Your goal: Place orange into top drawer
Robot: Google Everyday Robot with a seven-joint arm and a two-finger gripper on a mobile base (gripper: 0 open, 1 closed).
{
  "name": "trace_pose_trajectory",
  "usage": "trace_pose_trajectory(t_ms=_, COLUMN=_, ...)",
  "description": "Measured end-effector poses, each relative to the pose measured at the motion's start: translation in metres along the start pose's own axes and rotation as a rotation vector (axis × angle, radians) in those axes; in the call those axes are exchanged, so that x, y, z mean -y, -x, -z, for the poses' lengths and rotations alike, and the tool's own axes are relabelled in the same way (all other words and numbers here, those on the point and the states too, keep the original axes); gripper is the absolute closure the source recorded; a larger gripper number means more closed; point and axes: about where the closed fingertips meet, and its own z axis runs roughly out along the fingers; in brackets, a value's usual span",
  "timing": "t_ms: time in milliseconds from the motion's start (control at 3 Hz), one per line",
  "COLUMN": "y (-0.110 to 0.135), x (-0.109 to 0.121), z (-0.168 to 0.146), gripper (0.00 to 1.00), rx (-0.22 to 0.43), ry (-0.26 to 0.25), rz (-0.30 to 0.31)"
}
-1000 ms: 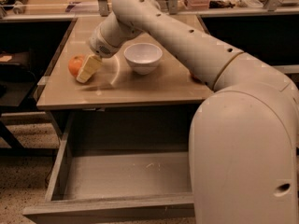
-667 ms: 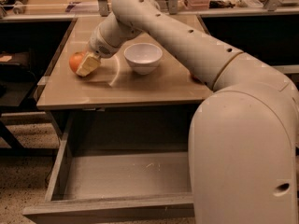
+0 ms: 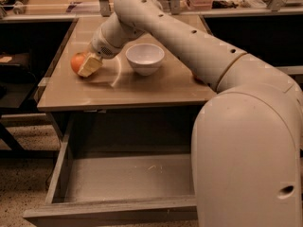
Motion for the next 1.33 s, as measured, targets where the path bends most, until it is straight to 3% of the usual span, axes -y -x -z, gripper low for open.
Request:
trace_pose_trajectory(t_ms=333, y=0.000, x=0.000, z=0.000, gripper=1.00, rx=0.000, ry=0.000, rz=0.000)
trace_pose_trajectory(t_ms=667, y=0.000, x=0.000, z=0.000, gripper=1.00, rx=0.000, ry=0.000, rz=0.000)
trace_pose_trajectory(t_ms=1000, y=0.008, x=-0.014, z=0.021, gripper=1.00, rx=-0.023, ry=-0.010, rz=0.000)
trace_pose_trajectory(t_ms=1333, y=0.019, x=-0.041, z=0.061, gripper=1.00, rx=-0.066, ry=-0.065, rz=-0.019)
